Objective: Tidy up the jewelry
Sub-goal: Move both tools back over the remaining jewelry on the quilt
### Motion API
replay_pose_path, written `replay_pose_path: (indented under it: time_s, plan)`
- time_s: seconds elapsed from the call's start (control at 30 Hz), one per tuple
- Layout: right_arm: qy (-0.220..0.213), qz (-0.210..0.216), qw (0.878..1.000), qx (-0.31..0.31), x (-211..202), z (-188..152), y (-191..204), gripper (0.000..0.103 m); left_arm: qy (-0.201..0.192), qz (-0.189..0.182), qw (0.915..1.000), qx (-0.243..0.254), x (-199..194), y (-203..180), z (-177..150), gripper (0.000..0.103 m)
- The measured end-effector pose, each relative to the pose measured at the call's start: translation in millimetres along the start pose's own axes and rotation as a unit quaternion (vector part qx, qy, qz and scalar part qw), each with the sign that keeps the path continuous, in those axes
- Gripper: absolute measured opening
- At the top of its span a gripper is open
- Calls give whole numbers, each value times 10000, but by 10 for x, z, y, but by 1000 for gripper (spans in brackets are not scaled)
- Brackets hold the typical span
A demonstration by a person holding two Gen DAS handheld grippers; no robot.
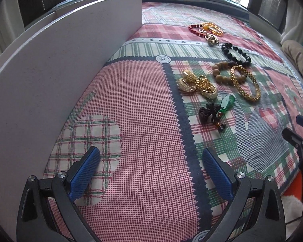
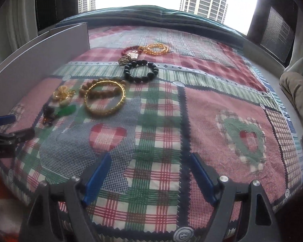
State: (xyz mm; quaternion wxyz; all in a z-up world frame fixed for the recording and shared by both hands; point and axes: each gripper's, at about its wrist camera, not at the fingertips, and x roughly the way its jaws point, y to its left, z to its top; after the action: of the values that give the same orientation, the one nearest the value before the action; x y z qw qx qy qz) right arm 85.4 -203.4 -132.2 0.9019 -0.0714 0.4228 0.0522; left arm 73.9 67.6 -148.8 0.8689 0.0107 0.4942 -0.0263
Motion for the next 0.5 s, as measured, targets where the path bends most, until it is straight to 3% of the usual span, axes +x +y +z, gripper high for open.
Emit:
replay_pose_path:
  time_s: [0.5]
  plan:
    - [336,163,9989,285,155,-79,-87,82,-23,-42,9999,156,-12,-4,-3,102]
